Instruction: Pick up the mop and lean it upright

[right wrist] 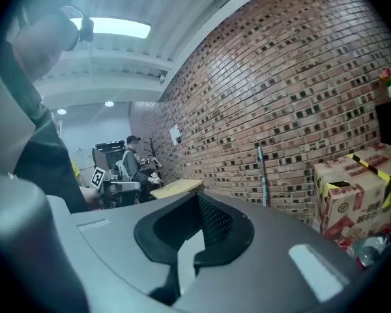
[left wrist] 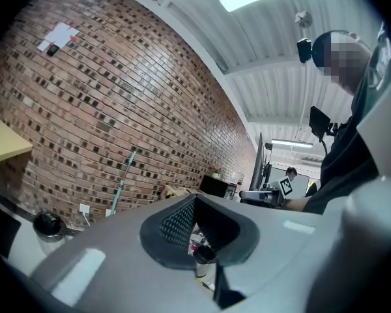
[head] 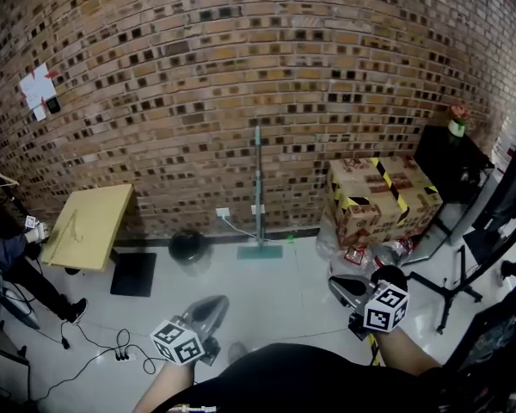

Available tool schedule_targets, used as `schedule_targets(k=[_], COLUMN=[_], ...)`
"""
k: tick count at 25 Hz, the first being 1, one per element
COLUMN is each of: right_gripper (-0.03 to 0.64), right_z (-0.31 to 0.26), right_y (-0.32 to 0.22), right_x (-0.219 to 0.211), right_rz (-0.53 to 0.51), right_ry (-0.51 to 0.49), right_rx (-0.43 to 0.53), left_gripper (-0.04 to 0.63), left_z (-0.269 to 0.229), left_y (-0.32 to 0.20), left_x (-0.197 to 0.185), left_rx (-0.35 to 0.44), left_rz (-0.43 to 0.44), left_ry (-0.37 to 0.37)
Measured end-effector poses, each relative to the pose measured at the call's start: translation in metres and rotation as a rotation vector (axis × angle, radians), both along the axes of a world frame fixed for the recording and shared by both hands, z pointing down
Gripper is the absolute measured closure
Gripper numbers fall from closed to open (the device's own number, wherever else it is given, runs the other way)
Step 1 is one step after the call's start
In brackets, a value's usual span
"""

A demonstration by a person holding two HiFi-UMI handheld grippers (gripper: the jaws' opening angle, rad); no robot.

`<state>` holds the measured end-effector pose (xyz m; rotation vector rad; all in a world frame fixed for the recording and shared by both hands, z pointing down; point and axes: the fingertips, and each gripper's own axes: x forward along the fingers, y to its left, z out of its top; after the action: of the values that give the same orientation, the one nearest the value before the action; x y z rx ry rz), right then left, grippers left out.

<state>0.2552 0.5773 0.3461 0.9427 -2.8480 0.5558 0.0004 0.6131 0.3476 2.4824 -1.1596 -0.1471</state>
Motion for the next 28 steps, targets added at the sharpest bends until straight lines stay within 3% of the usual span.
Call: schedule_targets(k=[11, 17, 22, 28], right_gripper=[0.603, 0.603, 0.603, 0.603], right_z=[-0.015, -0.017, -0.01, -0.003], right_y=[-0.117, -0.171, -0.214, -0.286], right_x=[-0.111, -0.162, -0.169, -0.145], right_rz=[0.086, 0.098, 0.082, 0.014], right_ry=[0.013, 0.012, 0.018, -0.003], right_rx=[0.035, 0.025, 0.022, 0.04], left_gripper=[0.595, 0.595, 0.595, 0.595], left_z=[0.01, 0.01, 0.019, 0.026], left_y=[-0.134, -0.197, -0.236, -0.287], left_x=[-0.1, -0.148, -0.155, -0.132], left_rx=[0.018, 0.007, 0.003, 0.011], left_rz=[0.126, 0.145, 0.128, 0.061], left_ry=[0.011, 0.005, 0.009, -0.015])
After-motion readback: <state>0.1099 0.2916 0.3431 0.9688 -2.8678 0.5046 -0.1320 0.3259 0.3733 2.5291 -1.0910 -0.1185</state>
